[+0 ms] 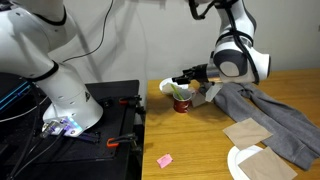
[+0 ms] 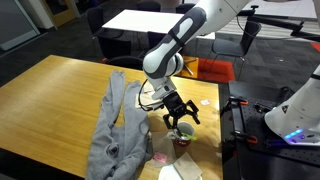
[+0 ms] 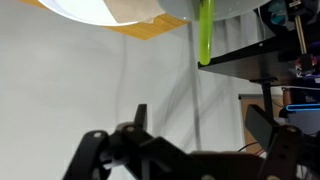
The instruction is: Put the yellow pen inside the maroon mug
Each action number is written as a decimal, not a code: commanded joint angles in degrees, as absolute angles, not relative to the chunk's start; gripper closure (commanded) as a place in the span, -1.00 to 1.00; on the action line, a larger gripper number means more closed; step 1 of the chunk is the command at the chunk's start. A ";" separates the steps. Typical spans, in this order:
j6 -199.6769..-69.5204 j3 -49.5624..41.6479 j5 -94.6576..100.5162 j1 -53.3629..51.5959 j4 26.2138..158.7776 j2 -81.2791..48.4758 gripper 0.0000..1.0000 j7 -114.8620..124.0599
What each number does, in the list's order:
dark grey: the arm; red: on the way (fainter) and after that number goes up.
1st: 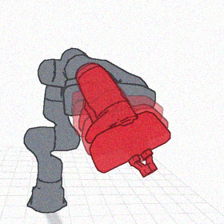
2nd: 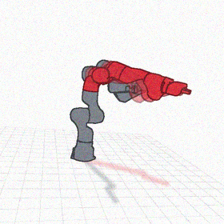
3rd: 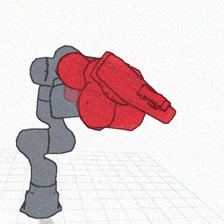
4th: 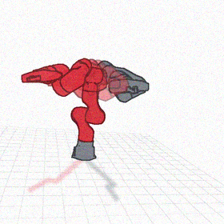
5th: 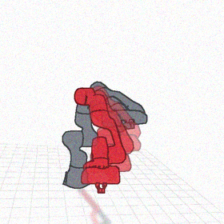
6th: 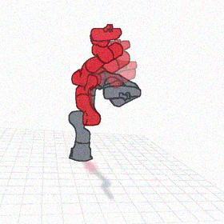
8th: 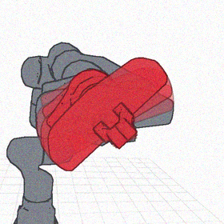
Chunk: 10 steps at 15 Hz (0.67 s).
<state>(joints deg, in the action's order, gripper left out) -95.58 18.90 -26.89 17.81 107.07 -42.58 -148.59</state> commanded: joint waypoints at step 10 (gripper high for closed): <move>-91.82 12.02 -34.16 8.78 115.62 -23.50 -1.00 -147.94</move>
<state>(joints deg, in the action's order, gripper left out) -93.78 14.42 -32.34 10.89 112.46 -29.04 -148.42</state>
